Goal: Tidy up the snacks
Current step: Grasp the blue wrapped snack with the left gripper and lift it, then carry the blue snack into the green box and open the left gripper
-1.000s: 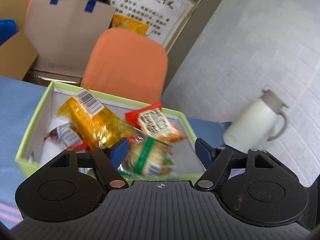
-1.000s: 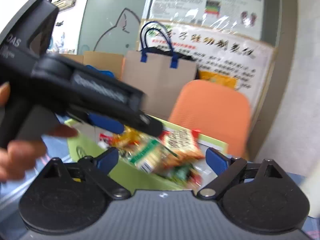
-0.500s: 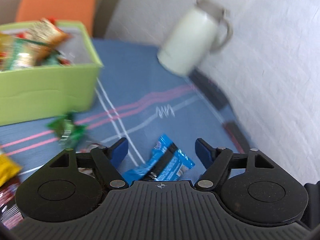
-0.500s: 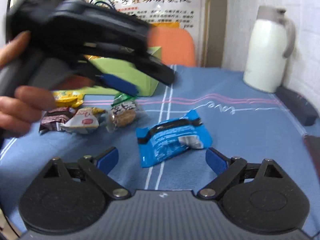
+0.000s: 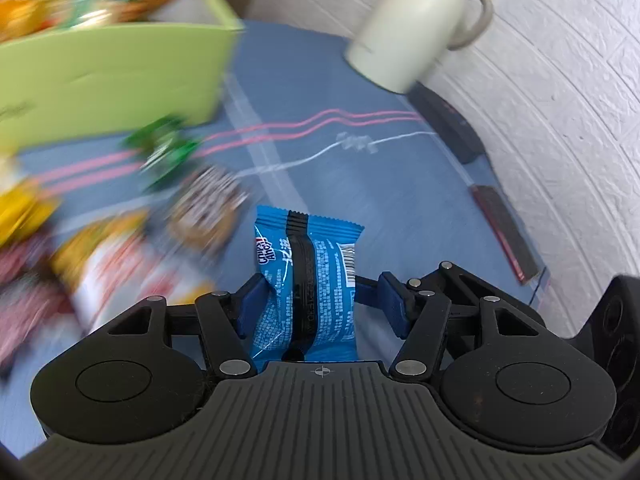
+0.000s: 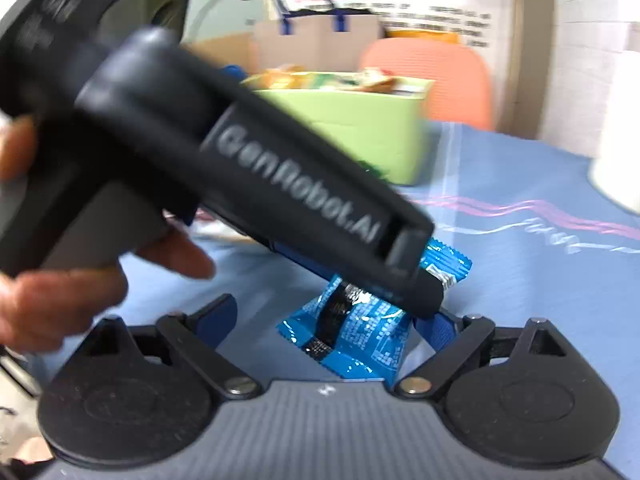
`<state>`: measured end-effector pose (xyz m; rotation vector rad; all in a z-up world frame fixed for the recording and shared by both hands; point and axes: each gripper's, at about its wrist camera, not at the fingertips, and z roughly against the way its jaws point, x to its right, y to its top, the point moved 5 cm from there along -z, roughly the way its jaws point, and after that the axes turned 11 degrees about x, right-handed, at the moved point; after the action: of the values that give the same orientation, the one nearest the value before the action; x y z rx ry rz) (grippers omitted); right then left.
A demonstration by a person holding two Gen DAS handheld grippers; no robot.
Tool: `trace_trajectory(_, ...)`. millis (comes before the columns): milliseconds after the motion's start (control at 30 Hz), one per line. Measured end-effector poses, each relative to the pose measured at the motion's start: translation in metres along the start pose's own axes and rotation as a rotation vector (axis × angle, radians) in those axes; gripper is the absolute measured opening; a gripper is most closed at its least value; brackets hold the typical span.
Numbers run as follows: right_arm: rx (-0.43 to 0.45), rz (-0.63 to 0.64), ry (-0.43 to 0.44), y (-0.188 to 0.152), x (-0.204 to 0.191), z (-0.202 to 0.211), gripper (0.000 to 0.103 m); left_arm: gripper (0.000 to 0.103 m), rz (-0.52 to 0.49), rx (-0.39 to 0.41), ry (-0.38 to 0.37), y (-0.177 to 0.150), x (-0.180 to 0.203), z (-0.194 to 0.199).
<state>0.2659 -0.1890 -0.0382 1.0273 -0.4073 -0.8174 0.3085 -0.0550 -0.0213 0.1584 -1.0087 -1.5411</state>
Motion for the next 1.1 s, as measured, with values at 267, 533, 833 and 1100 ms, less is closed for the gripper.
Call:
trace_trajectory(267,-0.012,0.098,0.063,-0.019,-0.080,-0.002,0.093,0.051,0.174,0.095,0.114,-0.051,-0.052,0.078)
trace_trajectory(533,0.038,-0.054,-0.086,-0.026,-0.076,0.015,0.093,0.062,0.104,0.152,0.121,-0.045,-0.055,0.086)
trace_trajectory(833,0.041,0.042,-0.155,-0.018,-0.075,0.009,0.057,0.009,0.097,0.113,0.047,-0.056,-0.062,0.079)
trace_trajectory(1100,0.138,0.139,-0.135,0.043,-0.070,0.007,0.057,0.008,0.097,0.253,0.035,-0.008,-0.062,0.111)
